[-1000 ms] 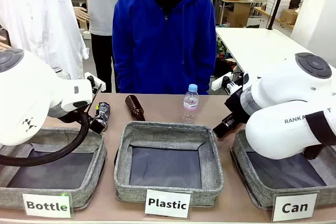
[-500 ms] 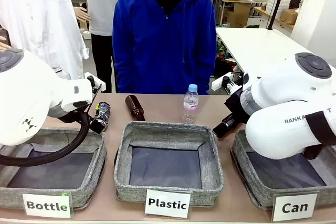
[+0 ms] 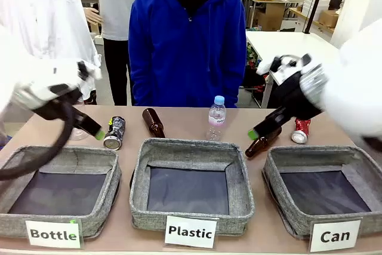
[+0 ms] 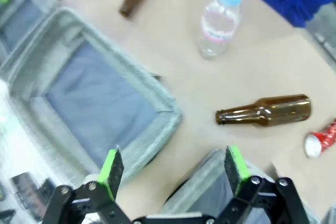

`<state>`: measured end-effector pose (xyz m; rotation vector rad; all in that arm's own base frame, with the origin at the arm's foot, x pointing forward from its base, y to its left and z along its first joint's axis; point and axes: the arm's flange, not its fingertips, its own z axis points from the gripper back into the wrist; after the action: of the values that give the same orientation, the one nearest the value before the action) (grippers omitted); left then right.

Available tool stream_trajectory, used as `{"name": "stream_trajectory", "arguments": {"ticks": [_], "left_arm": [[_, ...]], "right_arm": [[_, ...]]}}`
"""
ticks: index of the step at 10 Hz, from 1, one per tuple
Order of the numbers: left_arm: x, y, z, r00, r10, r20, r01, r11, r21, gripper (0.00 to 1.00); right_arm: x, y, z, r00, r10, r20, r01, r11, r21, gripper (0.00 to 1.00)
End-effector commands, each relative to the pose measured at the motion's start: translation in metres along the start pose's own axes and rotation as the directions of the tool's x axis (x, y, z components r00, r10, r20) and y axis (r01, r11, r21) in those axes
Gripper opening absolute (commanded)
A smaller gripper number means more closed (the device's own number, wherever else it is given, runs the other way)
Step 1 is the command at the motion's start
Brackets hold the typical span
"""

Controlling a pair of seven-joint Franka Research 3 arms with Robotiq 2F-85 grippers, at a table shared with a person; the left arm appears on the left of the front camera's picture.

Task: Sort the can waste into the basket.
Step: Pick up the can waste from the table and place it in the right Fabric basket.

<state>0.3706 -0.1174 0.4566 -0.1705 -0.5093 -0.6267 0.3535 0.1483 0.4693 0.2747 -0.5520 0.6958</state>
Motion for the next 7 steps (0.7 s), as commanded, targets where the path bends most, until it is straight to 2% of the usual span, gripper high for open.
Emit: {"name": "stream_trajectory", "arguments": {"ticks": [1,2,3,4,5,6,7], "left_arm": [[-0.04,0.021,0.056,0.999,-0.001,0.047,0.007,0.992,-0.129,1.0],[-0.06,0.034,0.086,0.995,0.096,-0.008,-0.095,0.961,-0.259,1.0],[-0.086,0.052,0.108,0.966,0.257,0.003,-0.243,0.917,-0.316,1.0],[-0.12,0.08,0.122,0.938,0.341,0.06,-0.281,0.852,-0.442,1.0],[-0.148,0.108,0.127,0.884,0.459,0.092,-0.338,0.763,-0.551,1.0],[-0.178,0.133,0.124,0.808,0.576,0.12,-0.384,0.671,-0.635,1.0],[-0.202,0.153,0.119,0.734,0.665,0.138,-0.4,0.587,-0.704,1.0]], "right_arm": [[-0.032,-0.006,0.06,0.991,-0.106,0.082,0.094,0.987,0.131,1.0],[-0.05,-0.01,0.083,0.968,-0.212,0.131,0.19,0.968,0.163,1.0],[-0.077,-0.021,0.102,0.938,-0.29,0.19,0.239,0.937,0.254,1.0],[-0.115,-0.047,0.117,0.886,-0.4,0.235,0.301,0.881,0.365,1.0],[-0.15,-0.072,0.124,0.824,-0.503,0.262,0.345,0.811,0.473,1.0],[-0.185,-0.1,0.127,0.742,-0.614,0.268,0.413,0.734,0.539,1.0],[-0.215,-0.127,0.123,0.662,-0.708,0.244,0.483,0.653,0.584,1.0]]}}
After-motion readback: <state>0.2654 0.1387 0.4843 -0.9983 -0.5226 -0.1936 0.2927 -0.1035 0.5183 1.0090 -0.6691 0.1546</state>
